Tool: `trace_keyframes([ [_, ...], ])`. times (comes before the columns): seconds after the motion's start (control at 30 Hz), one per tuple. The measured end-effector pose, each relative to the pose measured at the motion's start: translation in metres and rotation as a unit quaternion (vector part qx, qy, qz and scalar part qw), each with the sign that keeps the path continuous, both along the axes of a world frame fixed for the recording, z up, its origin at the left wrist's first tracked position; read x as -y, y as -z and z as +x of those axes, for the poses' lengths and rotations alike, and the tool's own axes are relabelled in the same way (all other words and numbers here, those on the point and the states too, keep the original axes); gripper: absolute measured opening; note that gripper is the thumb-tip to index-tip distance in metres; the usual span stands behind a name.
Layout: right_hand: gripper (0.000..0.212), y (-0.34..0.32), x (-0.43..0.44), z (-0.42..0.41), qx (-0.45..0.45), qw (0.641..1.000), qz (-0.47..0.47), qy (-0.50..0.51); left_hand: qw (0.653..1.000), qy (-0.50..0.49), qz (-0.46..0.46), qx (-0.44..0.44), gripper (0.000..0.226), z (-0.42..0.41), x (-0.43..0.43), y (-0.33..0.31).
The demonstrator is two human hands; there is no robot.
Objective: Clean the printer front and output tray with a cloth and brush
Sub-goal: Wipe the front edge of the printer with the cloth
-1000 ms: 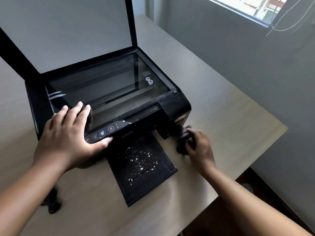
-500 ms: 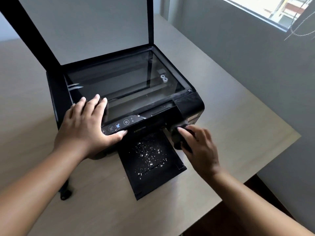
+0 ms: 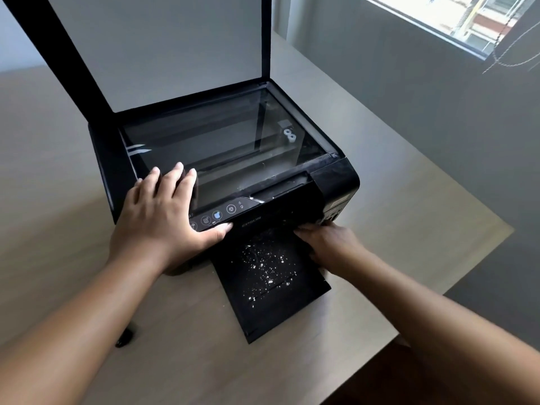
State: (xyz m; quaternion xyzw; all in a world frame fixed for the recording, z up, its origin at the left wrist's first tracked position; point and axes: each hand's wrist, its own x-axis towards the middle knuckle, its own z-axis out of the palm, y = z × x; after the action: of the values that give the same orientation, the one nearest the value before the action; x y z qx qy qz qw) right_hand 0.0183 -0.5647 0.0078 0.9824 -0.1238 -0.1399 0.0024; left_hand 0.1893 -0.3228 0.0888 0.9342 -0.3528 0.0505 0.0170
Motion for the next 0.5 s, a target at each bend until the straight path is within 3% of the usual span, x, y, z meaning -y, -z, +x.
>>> trace_keyframes([
  [0.07, 0.054, -0.007, 0.002, -0.007, 0.029, 0.999, -0.009, -0.02, 1.0, 0.001, -0.004, 0.0, 0.116, 0.0, 0.0, 0.001],
  [0.13, 0.052, -0.001, 0.004, -0.022, 0.128, 0.99, -0.051, -0.035, 1.0, 0.003, -0.01, 0.003, 0.115, 0.001, 0.0, 0.002],
  [0.2, 0.05, 0.017, 0.004, -0.04, 0.138, 0.985, -0.082, -0.056, 1.0, 0.003, -0.009, 0.005, 0.115, 0.001, -0.001, 0.003],
  [0.37, 0.061, 0.022, 0.015, -0.035, 0.038, 0.996, 0.075, -0.008, 1.0, 0.007, -0.012, 0.008, 0.114, 0.003, -0.001, 0.005],
  [0.5, 0.056, 0.022, 0.021, -0.061, 0.027, 0.995, 0.047, 0.088, 1.0, 0.008, -0.01, 0.008, 0.114, 0.002, -0.001, 0.004],
])
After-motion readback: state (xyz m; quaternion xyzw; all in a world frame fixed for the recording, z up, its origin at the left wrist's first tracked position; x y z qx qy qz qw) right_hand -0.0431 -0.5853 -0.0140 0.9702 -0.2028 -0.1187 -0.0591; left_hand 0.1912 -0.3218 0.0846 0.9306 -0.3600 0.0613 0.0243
